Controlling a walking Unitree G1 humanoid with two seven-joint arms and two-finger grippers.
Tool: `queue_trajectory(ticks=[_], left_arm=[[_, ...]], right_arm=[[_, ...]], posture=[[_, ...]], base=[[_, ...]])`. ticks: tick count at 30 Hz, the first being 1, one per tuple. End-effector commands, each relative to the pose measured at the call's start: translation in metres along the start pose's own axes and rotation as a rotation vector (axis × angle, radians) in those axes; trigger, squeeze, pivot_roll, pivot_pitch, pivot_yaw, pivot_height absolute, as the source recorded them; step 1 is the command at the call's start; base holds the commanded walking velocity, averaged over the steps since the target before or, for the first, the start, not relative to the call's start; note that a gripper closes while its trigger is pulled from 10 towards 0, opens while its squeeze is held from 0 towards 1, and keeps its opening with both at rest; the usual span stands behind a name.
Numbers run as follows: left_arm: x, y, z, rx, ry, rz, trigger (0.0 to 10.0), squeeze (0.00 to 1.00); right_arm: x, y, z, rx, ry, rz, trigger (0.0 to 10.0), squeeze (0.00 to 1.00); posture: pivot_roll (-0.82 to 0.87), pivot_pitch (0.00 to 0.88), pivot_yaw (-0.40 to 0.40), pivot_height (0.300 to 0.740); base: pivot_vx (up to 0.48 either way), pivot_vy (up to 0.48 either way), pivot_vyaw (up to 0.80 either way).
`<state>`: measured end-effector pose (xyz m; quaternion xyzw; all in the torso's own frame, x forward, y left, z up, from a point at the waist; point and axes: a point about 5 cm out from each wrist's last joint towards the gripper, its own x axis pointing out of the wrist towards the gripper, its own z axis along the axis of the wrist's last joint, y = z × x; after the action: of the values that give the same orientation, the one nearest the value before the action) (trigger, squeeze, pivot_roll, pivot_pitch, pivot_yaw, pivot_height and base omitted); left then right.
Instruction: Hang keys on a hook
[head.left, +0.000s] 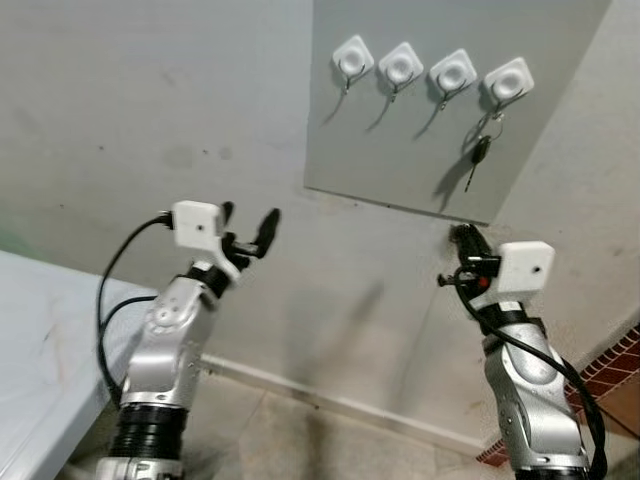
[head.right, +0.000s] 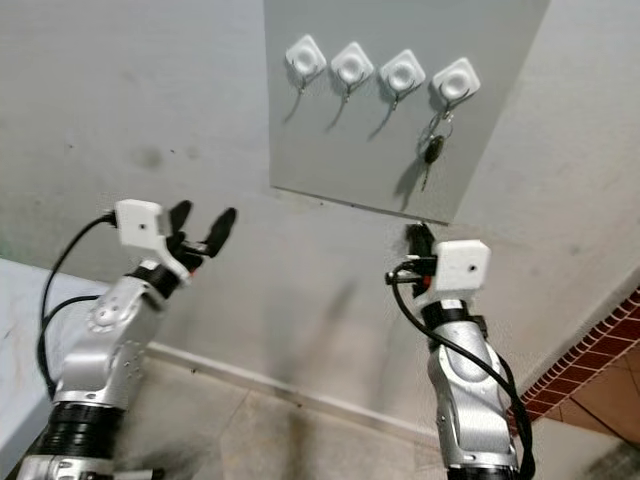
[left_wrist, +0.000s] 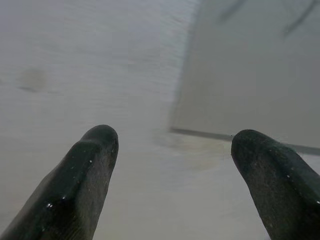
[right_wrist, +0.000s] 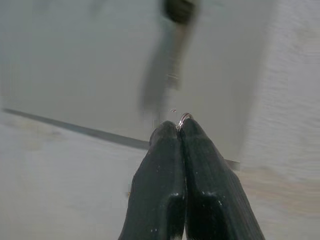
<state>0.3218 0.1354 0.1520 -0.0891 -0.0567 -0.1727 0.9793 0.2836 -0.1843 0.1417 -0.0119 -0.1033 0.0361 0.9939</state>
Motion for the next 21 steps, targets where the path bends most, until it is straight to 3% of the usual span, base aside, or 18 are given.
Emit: queue_trajectory(ticks=[1,3,6,14,21], left_arm=[[0.002,-0.004,0.003,0.006,-0.016,-0.017,10.0,0.00],[0.002,-0.009,0.007,-0.010,-0.031,-0.061,10.0,0.00],[0.003,-0.029,0.012,0.046,-0.059,-0.156,10.0,0.00],[0.005,-0.057,0.015,0.050,-0.071,-0.270,10.0,0.00],[0.007,-0.070,0.020,0.055,-0.085,-0.331,10.0,0.00]], right_arm=[[0.001,-0.001,0.004,-0.001,-0.019,0.002,10.0,0.00],[0.003,0.000,0.007,0.004,-0.040,0.017,10.0,0.00],[0.011,0.007,0.019,0.033,-0.103,0.078,10.0,0.00],[0.030,0.021,0.042,0.069,-0.205,0.140,10.0,0.00],[0.046,0.021,0.055,0.068,-0.257,0.149,10.0,0.00]], posture=[[-0.02,0.000,-0.021,0.740],[-0.02,0.000,-0.020,0.740],[-0.02,0.000,-0.021,0.740],[-0.03,0.000,-0.017,0.740],[-0.03,0.000,-0.015,0.740]], base=[[0.000,0.000,0.00],[0.000,0.000,0.00],[0.000,0.000,0.00],[0.000,0.000,0.00],[0.000,0.000,0.00]])
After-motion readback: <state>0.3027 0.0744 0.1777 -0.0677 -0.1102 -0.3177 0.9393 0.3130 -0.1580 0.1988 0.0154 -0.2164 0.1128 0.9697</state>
